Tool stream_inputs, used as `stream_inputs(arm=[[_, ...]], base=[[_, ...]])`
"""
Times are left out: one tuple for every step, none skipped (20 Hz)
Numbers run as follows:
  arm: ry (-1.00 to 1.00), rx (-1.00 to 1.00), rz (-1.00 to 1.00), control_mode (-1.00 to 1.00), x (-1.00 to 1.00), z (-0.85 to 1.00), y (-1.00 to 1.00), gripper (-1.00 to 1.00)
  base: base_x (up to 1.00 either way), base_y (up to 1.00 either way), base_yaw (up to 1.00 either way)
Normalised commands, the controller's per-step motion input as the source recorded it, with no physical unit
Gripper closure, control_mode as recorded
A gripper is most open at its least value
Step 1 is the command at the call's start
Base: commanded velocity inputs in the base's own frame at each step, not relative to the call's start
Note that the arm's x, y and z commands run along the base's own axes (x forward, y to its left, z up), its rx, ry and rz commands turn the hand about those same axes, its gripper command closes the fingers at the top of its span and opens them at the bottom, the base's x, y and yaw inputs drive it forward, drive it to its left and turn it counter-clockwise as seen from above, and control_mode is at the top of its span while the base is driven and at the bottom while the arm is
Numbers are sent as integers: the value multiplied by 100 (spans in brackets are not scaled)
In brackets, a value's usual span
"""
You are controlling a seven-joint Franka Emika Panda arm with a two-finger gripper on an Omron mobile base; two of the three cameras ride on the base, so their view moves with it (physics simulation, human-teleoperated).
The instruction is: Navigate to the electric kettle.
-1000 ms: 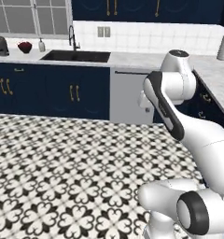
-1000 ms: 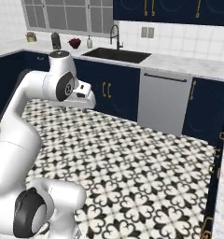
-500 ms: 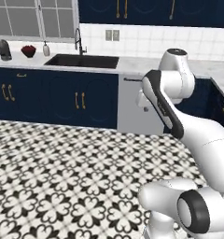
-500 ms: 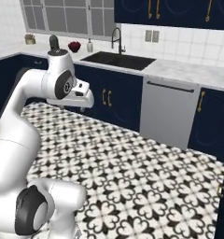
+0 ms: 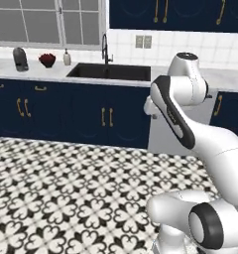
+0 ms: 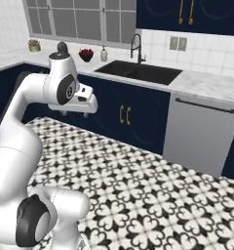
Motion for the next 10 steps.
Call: stream_inputs(arm=[[0, 0, 0, 100, 0, 0, 0, -100], [0, 0, 0, 100, 0, 0, 0, -100], [0, 0, 0, 100, 0, 0, 0, -100], [0, 0, 0, 100, 0, 0, 0, -100], [0, 0, 0, 100, 0, 0, 0, -100], [0, 0, 0, 100, 0, 0, 0, -100], [0, 0, 0, 100, 0, 0, 0, -100], [0, 0, 0, 100, 0, 0, 0, -100], [0, 0, 0, 100, 0, 0, 0, -100], [0, 0, 0, 100, 0, 0, 0, -100]], base=[[100, 100, -4], [100, 100, -7], [100, 100, -7], [100, 100, -7], [100, 100, -8], [100, 100, -10], [100, 100, -13], [100, 100, -14], [100, 100, -20], [100, 100, -19]])
